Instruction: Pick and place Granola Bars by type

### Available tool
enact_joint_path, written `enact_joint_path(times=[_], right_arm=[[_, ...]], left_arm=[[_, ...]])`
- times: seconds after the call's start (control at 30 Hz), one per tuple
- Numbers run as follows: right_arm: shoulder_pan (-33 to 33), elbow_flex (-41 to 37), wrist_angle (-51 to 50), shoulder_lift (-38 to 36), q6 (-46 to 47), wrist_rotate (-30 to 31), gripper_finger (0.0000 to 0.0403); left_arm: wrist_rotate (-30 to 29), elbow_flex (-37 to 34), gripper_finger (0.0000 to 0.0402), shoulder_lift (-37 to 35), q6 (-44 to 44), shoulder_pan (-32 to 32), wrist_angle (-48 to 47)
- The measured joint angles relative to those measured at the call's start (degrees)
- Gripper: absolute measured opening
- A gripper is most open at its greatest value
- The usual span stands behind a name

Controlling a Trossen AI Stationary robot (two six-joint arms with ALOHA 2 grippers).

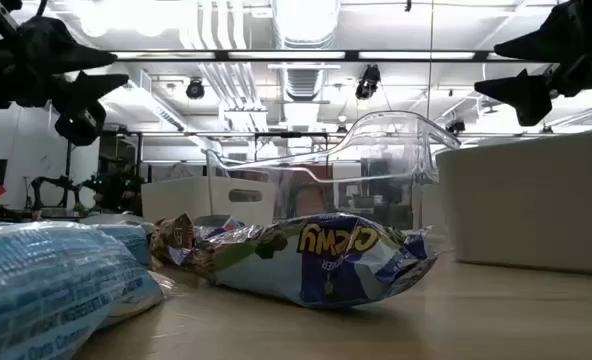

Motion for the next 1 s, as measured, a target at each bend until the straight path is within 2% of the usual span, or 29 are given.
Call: enact_joint_path(times=[0.17, 0.23, 0.5, 0.77, 1.0], right_arm=[[0.0, 0.0, 0.1, 0.1, -0.2, 0.0, 0.0304], [0.0, 0.0, 0.2, 0.1, -0.4, 0.0, 0.0304], [0.0, 0.0, 0.2, 0.2, 4.4, 0.0, 0.0304], [0.0, 0.0, 0.2, 0.1, 2.6, 0.0, 0.0304], [0.0, 0.0, 0.2, 0.1, 1.9, 2.6, 0.0304]], left_arm=[[0.0, 0.0, 0.0022, 0.0, 3.0, 0.0, -0.2], [0.0, 0.0, 0.0007, 0.0, 4.1, 0.0, -0.3], [-1.1, 0.0, 0.0001, 0.0, 4.3, 0.0, -0.4], [-1.5, 0.0, 0.0, 0.0, 0.8, 0.0, -0.4], [-2.2, 0.0, 0.0, 0.0, -1.1, 0.0, -0.5]])
